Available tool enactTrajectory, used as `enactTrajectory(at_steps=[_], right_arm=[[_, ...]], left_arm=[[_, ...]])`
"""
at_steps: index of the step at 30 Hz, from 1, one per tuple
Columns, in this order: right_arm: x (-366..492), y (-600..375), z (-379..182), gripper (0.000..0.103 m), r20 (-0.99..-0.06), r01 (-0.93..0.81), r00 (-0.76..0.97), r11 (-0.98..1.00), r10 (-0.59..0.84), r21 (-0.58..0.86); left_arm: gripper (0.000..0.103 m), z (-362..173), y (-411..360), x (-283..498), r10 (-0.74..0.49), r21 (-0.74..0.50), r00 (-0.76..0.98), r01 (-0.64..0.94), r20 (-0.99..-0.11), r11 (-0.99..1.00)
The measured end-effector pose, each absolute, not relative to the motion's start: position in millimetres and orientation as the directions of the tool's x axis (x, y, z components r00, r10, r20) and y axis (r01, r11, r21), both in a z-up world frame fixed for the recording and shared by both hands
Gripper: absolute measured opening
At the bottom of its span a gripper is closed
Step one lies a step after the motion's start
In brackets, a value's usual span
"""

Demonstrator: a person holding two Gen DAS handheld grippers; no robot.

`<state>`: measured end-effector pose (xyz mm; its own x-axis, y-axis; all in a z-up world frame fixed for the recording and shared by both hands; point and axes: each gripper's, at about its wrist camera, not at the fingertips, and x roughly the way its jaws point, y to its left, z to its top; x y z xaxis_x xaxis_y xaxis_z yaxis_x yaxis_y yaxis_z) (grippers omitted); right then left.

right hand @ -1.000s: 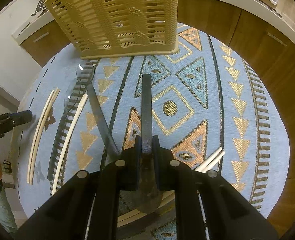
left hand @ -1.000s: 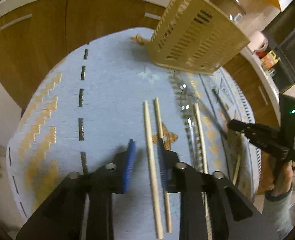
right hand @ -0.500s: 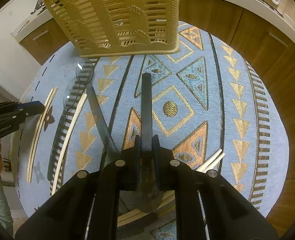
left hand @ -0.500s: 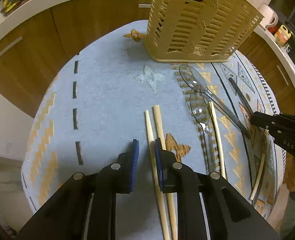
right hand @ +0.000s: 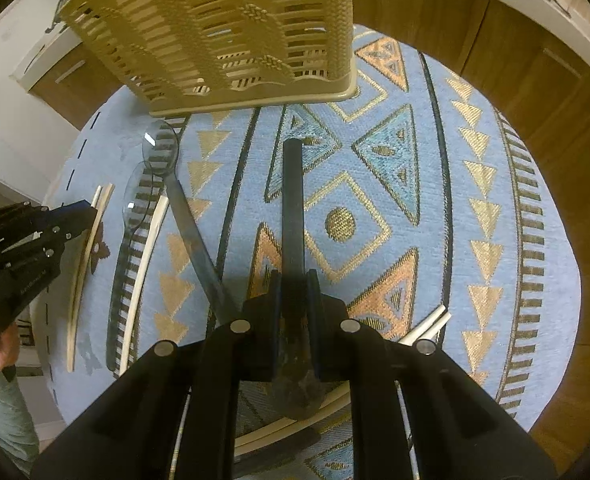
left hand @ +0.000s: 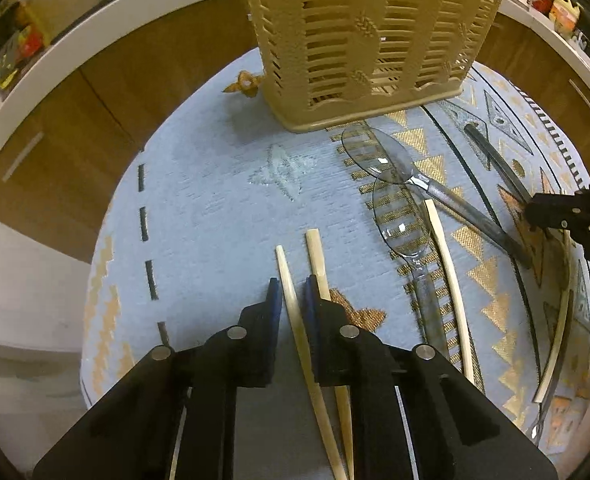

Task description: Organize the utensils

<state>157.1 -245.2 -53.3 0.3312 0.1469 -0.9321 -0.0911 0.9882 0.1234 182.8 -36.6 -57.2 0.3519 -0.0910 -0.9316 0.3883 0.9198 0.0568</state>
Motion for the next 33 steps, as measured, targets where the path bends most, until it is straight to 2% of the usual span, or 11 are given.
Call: enactTrajectory(at_steps=[7, 8, 12, 16, 19, 22, 33], right_arm=[[185.8, -237.1, -51.2, 0.011, -0.949, -0.087, 0.284, 0.990, 0.135, 0.114], [189.1, -235.1, -50.4, 0.011, -0.951, -0.093, 0.280, 0.990, 0.131, 0.109], [188.5, -222.4, -47.4, 0.010, -0.948, -0.142, 0.310, 0.989, 0.078, 0.034], [172.1, -220.0, -35.2, 0.010, -0.917, -0.164, 0.381, 0.985, 0.118, 0.059], [154.0, -222.0, -15.4, 0.009, -0.873, -0.187, 0.469, 0.981, 0.135, 0.051], [138.1, -229.0, 0.7, 0.009, -0.824, -0.196, 0.540, 0.978, 0.170, 0.073], [95.8, -241.3, 57.1, 0.002, -0.607, -0.249, 0.735, 0.953, 0.302, 0.172]], left_arm=[[0.010, -53.4, -34.8, 196.1, -0.117, 0.017, 0.295, 0.414, -0.948, 0.910], [0.006, -53.1, -34.9, 196.8, -0.113, 0.022, 0.296, 0.417, -0.948, 0.909], [0.003, -53.3, -27.9, 194.1, -0.119, 0.026, 0.327, 0.407, -0.938, 0.913], [0.003, -46.9, -27.0, 191.9, -0.226, -0.071, 0.379, 0.382, -0.897, 0.921], [0.003, -23.9, -13.2, 182.0, -0.328, -0.159, 0.443, 0.377, -0.834, 0.912], [0.003, 1.0, -7.0, 168.9, -0.385, -0.196, 0.512, 0.385, -0.767, 0.902], [0.003, 76.5, -13.2, 136.0, -0.466, -0.230, 0.714, 0.409, -0.522, 0.883]])
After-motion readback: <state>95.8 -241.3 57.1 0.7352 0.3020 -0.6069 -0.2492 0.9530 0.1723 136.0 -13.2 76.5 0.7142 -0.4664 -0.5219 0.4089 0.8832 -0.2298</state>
